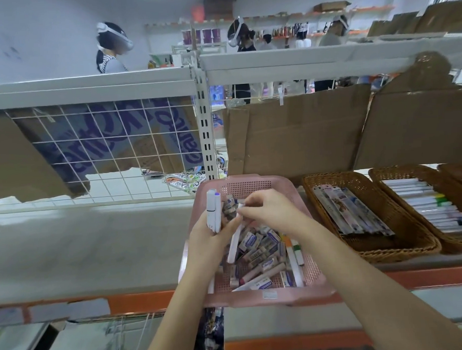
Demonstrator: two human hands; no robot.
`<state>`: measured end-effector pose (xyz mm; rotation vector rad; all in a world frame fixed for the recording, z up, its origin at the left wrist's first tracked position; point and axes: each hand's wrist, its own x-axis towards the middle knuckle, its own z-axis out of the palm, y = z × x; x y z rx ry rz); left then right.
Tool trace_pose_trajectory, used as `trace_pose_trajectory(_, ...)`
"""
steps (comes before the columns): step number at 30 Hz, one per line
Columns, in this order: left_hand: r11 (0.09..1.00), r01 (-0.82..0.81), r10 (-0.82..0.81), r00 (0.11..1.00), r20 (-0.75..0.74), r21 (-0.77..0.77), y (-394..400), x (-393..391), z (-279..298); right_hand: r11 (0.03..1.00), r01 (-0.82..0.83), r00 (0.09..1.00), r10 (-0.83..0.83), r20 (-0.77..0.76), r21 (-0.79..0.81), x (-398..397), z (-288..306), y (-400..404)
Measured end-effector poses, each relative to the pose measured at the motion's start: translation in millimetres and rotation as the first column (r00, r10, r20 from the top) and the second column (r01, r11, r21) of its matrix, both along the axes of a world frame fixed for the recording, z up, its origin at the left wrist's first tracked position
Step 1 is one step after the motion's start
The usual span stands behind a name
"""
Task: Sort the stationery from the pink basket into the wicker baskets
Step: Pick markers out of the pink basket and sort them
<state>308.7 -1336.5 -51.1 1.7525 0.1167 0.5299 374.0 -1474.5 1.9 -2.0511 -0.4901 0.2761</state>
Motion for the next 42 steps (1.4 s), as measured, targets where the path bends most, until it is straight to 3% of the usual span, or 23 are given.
trace_pose_trajectory(3,0.997,0.076,-0.076,0.997,0.014,-0.012,-5,-1,2,0.997,-0.011,0.997,0.006,0.073,0.072,-14,21,-8)
trace_pose_trajectory(8,0.991,0.132,-0.133,0.989,0.058,0.028,-11,-3,4,0.998,-0.036,0.971,0.024,0.236,0.046,-34,37,-7)
trace_pose_trajectory(15,0.996,0.085,-0.085,0.995,0.047,0.010,-15,-6,5,0.992,-0.079,0.982,0.060,0.178,0.099,-39,34,-11)
trace_pose_trajectory(17,0.996,0.089,-0.089,0.995,0.035,-0.009,-14,-6,4,0.997,-0.075,0.982,0.073,0.177,0.006,-33,27,-21)
trace_pose_trajectory(19,0.996,0.081,-0.081,0.997,0.005,-0.023,-12,-6,3,0.974,-0.076,0.977,0.115,0.177,-0.211,-26,12,-31)
trace_pose_trajectory(21,0.997,0.081,-0.081,0.997,-0.008,-0.007,-11,-5,1,0.892,-0.125,0.973,0.196,0.121,-0.433,-19,-11,-38)
trace_pose_trajectory(24,0.997,0.077,-0.077,0.997,-0.001,0.016,-10,-5,-1,0.681,-0.194,0.944,0.326,0.055,-0.707,-12,-45,-41)
trace_pose_trajectory(30,0.995,0.092,-0.092,0.996,-0.007,0.037,-10,-6,-1,0.414,-0.118,0.854,0.506,0.121,-0.903,-8,-71,-30)
trace_pose_trajectory(34,0.997,0.053,-0.052,0.998,-0.022,0.051,-10,-6,-2,0.326,-0.089,0.793,0.595,0.132,-0.941,-6,-74,-25)
trace_pose_trajectory(38,0.996,0.034,-0.032,0.999,-0.018,0.088,-10,-6,0,0.332,-0.101,0.769,0.624,0.138,-0.938,-7,-71,-26)
trace_pose_trajectory(42,0.995,0.026,-0.024,0.999,-0.022,0.095,-8,-6,1,0.473,-0.185,0.811,0.569,0.139,-0.861,-7,-55,-38)
